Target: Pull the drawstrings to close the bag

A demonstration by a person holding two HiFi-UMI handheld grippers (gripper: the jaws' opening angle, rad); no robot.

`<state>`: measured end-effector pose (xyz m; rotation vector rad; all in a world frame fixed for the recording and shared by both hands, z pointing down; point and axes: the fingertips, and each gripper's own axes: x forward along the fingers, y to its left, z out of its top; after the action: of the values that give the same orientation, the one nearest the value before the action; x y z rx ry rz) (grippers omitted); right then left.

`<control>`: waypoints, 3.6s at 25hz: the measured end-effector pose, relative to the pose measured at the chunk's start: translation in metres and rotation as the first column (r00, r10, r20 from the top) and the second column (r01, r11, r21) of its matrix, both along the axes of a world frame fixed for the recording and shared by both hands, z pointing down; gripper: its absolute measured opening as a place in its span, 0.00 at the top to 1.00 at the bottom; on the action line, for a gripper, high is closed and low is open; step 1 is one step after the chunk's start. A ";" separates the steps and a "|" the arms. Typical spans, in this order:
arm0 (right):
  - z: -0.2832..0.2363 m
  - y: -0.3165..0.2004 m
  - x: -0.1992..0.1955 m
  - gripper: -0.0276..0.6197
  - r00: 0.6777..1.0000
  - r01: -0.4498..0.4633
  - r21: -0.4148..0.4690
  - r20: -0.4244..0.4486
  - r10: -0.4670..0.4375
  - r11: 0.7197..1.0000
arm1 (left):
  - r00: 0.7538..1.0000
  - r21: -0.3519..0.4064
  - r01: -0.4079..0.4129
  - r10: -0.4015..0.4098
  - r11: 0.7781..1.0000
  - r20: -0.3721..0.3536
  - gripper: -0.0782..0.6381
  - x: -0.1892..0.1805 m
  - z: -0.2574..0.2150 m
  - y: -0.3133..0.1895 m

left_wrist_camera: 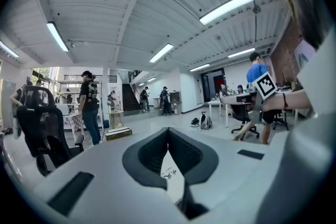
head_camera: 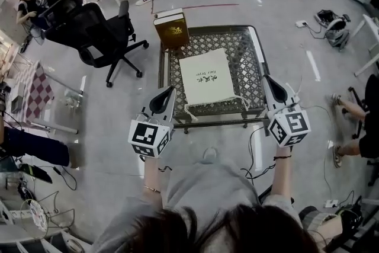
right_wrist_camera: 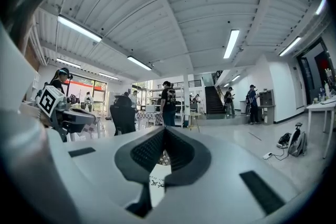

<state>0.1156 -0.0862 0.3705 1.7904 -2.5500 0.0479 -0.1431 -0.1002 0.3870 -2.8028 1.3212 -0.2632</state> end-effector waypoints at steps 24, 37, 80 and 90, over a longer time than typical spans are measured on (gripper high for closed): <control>0.127 -0.113 0.005 0.92 0.965 0.260 -0.317 0.043 -0.260 0.912 | 0.982 -0.321 0.188 -0.169 0.928 0.086 0.86 0.011 0.117 -0.072; 0.204 -0.115 -0.001 0.92 0.930 0.347 -0.509 0.080 -0.358 0.788 | 0.979 -0.508 0.201 -0.149 0.838 0.142 0.86 0.009 0.190 -0.059; 0.376 -0.072 -0.008 0.63 0.771 0.243 -0.853 -0.119 -0.625 0.461 | 0.929 -0.784 0.168 0.169 0.597 0.328 0.60 0.002 0.365 -0.041; 0.381 -0.069 -0.012 0.72 0.684 0.170 -0.851 -0.261 -0.682 0.496 | 0.880 -0.738 0.228 0.191 0.635 0.435 0.73 -0.002 0.370 -0.044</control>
<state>0.1041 -0.1554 0.7518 0.6054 -1.9415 0.4523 -0.1450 -0.1438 0.7566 -2.9286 1.2976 -1.8201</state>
